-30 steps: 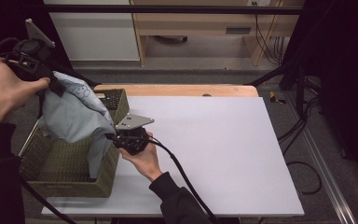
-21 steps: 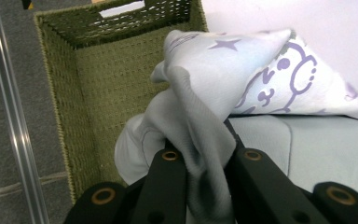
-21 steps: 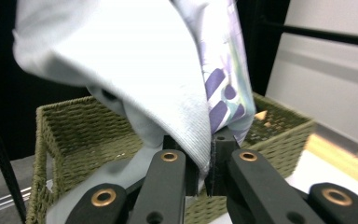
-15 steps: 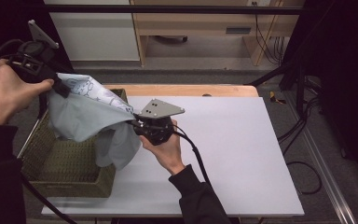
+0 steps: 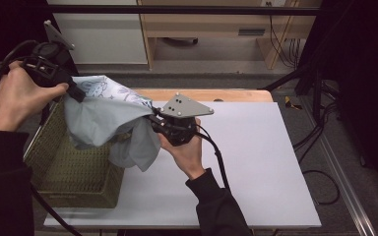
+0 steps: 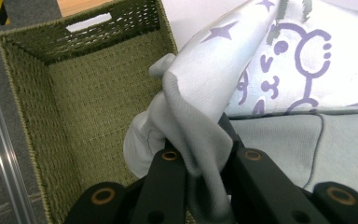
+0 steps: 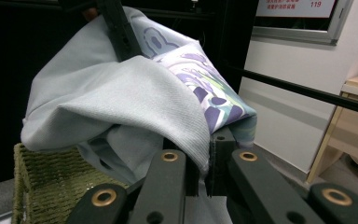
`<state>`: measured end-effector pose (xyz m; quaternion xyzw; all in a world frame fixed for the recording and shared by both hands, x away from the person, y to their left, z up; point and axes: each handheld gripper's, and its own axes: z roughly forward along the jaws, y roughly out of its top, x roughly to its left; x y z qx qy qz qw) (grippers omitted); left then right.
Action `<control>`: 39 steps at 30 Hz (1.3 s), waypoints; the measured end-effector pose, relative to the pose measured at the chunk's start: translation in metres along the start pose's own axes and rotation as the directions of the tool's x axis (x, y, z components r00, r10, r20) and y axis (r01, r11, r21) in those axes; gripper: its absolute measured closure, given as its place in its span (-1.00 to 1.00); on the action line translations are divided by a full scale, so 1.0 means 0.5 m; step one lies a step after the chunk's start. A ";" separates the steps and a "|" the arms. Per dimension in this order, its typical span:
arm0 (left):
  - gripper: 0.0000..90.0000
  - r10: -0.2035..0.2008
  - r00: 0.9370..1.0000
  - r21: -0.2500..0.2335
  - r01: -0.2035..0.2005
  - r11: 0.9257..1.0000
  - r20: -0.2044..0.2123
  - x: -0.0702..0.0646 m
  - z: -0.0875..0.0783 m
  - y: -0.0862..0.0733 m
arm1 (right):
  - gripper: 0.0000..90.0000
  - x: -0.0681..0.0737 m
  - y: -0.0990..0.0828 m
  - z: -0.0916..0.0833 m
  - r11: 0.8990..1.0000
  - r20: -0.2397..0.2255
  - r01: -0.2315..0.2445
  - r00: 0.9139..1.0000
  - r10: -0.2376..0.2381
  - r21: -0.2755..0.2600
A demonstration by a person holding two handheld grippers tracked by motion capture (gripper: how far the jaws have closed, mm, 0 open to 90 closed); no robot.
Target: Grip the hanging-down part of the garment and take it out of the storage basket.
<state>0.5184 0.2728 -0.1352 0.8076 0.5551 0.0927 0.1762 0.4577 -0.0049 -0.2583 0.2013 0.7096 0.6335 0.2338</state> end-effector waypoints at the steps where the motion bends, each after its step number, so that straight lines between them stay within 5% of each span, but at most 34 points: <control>1: 0.88 0.002 1.000 -0.001 -0.002 1.000 0.000 -0.002 0.000 0.000 | 0.93 -0.001 0.002 -0.001 1.000 -0.002 0.001 1.000 -0.001 0.000; 13: 0.88 0.015 1.000 -0.001 -0.015 1.000 -0.007 -0.013 0.003 0.003 | 0.92 -0.009 0.002 -0.010 1.000 -0.004 0.009 1.000 -0.009 0.012; 19: 0.88 0.018 1.000 0.007 -0.018 1.000 0.000 -0.012 0.006 0.000 | 0.92 -0.004 -0.075 0.003 0.994 -0.041 -0.017 0.999 0.022 0.108; 20: 0.88 0.021 1.000 0.009 -0.021 1.000 0.000 -0.014 0.009 0.000 | 0.91 -0.001 -0.114 0.014 0.989 -0.063 -0.037 0.997 0.047 0.146; 25: 0.88 0.038 0.999 0.027 -0.037 0.999 -0.009 -0.027 0.022 0.006 | 0.88 0.007 -0.172 0.036 0.978 -0.084 -0.066 0.993 0.084 0.196; 31: 0.88 0.048 0.999 0.036 -0.047 0.998 -0.018 -0.036 0.033 0.008 | 0.51 0.018 -0.217 0.042 0.970 -0.113 -0.087 0.987 0.115 0.228; 34: 0.88 0.051 0.999 0.034 -0.050 0.998 -0.018 -0.039 0.036 0.009 | 0.12 0.014 -0.233 0.007 0.972 -0.144 -0.096 0.981 0.129 0.214; 39: 0.88 0.052 0.998 0.035 -0.052 0.998 -0.019 -0.043 0.040 0.010 | -0.16 0.001 -0.248 -0.042 0.973 -0.135 -0.113 0.981 0.142 0.199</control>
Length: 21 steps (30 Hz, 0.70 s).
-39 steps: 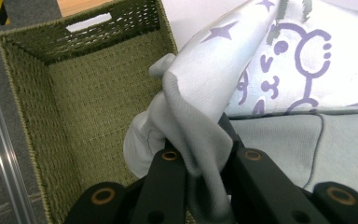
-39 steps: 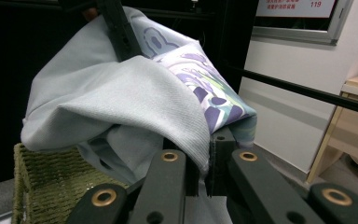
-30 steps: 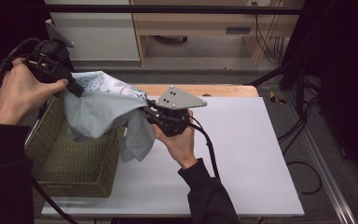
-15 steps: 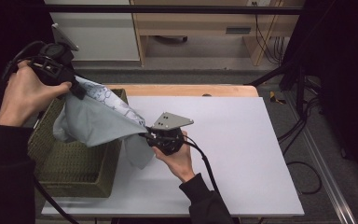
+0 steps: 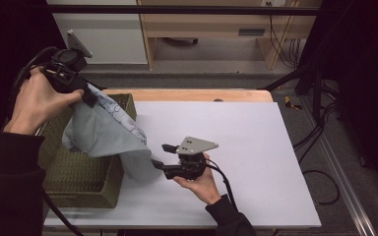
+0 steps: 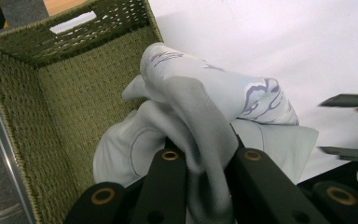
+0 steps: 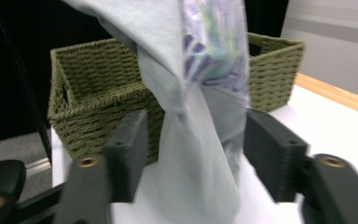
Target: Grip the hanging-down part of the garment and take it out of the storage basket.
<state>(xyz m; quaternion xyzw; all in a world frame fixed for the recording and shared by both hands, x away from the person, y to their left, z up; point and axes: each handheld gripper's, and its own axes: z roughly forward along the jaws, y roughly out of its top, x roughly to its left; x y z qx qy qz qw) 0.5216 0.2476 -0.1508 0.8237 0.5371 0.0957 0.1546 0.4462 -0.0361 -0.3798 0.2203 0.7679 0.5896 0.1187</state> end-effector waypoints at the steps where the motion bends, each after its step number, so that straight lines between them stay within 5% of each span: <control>1: 0.88 0.003 1.000 0.001 -0.003 1.000 0.002 -0.001 0.001 0.000 | -0.20 -0.004 -0.004 -0.011 1.000 0.002 -0.010 1.000 0.010 -0.007; 4: 0.88 0.004 1.000 -0.002 -0.004 1.000 0.003 -0.004 0.003 0.001 | -0.32 -0.023 -0.017 -0.060 0.998 0.044 -0.050 0.998 0.052 -0.042; 5: 0.88 0.013 1.000 -0.001 -0.013 1.000 0.004 -0.006 0.003 0.001 | -0.44 -0.035 -0.027 -0.093 0.996 0.109 -0.065 0.991 0.071 -0.064; 7: 0.88 0.016 1.000 -0.001 -0.016 1.000 0.003 -0.008 0.003 0.000 | -0.45 -0.037 -0.029 -0.100 0.995 0.120 -0.069 0.990 0.077 -0.069; 21: 0.88 0.012 1.000 -0.004 -0.012 1.000 0.013 0.001 0.006 -0.008 | -0.80 -0.085 -0.110 -0.245 0.985 0.340 -0.112 0.928 0.151 -0.133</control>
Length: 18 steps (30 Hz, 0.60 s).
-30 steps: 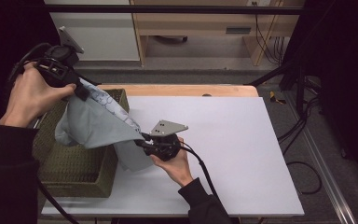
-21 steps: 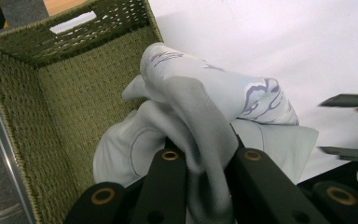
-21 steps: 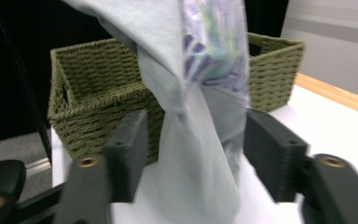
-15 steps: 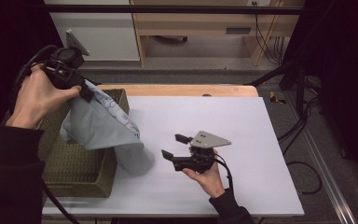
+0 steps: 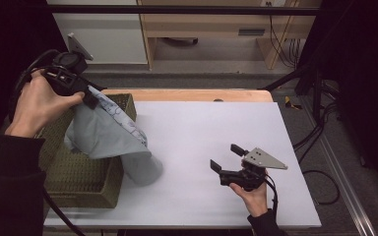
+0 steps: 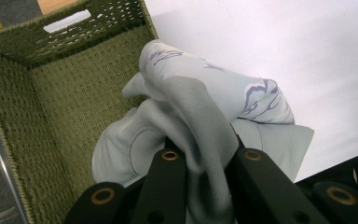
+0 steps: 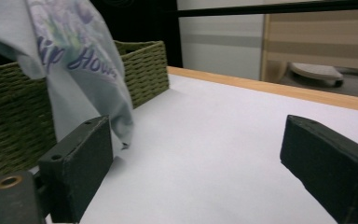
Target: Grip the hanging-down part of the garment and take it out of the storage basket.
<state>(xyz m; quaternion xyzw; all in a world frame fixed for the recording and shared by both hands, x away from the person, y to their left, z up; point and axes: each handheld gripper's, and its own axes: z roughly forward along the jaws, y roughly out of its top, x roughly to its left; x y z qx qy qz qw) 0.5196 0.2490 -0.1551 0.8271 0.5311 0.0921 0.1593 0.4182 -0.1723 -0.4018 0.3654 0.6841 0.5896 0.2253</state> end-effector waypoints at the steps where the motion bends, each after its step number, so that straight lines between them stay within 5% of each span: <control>1: 0.88 0.000 1.000 0.000 0.000 1.000 0.001 0.001 0.000 0.000 | -0.83 -0.004 -0.002 -0.006 1.000 0.015 -0.002 1.000 0.002 -0.002; 10: 0.88 -0.004 1.000 0.000 0.004 1.000 0.006 0.010 0.002 -0.006 | -0.95 -0.032 -0.024 -0.065 1.000 0.113 0.002 0.994 -0.001 -0.009; 18: 0.88 -0.004 1.000 -0.003 0.004 1.000 0.008 0.008 0.002 -0.007 | -0.99 -0.037 -0.037 -0.080 0.999 0.153 -0.017 0.988 0.022 -0.034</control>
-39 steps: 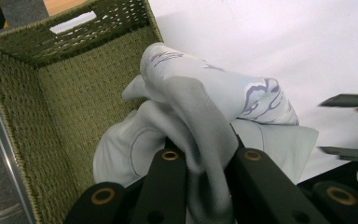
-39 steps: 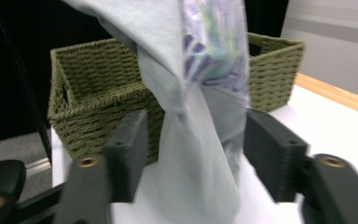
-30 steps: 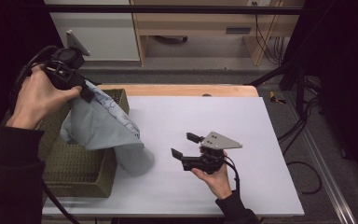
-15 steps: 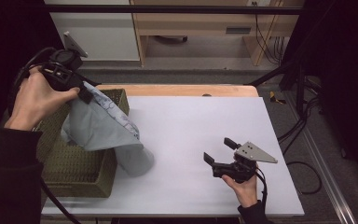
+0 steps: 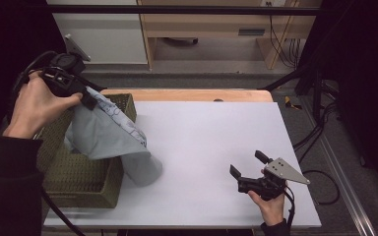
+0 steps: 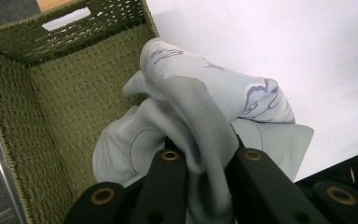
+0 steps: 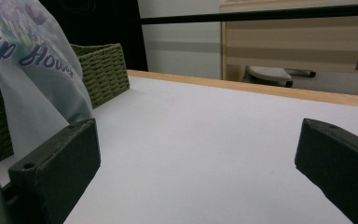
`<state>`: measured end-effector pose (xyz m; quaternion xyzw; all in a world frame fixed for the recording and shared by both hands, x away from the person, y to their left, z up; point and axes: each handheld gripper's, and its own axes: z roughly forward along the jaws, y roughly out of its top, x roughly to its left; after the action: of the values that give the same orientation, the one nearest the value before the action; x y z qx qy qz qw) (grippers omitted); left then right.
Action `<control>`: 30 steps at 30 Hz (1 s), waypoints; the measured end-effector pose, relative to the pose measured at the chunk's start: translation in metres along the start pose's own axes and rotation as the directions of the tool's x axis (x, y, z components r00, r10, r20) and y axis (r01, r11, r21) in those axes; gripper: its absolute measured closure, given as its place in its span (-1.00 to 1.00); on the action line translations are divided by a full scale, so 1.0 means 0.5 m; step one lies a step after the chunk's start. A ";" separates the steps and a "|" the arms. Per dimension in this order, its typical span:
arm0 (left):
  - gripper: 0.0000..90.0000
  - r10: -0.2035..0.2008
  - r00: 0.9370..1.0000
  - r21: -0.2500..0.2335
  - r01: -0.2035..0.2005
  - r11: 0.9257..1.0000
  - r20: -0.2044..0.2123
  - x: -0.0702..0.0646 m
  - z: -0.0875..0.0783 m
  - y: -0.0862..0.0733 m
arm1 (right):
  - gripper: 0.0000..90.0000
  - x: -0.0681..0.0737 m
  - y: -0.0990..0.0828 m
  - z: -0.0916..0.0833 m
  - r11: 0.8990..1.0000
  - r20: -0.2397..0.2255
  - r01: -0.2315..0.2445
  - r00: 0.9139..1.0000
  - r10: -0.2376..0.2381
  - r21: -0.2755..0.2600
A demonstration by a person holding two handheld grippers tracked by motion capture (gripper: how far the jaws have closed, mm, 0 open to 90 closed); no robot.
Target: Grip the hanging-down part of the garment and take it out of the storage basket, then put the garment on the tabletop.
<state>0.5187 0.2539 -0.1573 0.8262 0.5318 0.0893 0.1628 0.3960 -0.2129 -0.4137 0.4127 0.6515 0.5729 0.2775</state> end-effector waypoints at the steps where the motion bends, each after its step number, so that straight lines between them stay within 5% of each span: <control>1: 0.88 0.001 1.000 -0.001 -0.001 1.000 -0.001 0.000 0.000 0.000 | -0.99 -0.001 -0.003 -0.001 1.000 0.004 0.004 1.000 -0.004 -0.007; 19: 0.88 0.006 1.000 -0.005 -0.006 1.000 0.007 0.000 0.000 -0.002 | -0.99 0.013 -0.027 -0.018 1.000 -0.005 -0.011 1.000 0.011 -0.008; 30: 0.89 0.040 0.999 -0.030 -0.039 0.999 0.006 -0.035 -0.014 0.012 | -0.99 0.010 -0.035 -0.014 0.999 -0.003 -0.028 1.000 0.028 0.017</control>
<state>0.5143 0.2368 -0.1481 0.8344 0.5134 0.0974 0.1750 0.3839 -0.2124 -0.4287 0.4231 0.6511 0.5717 0.2649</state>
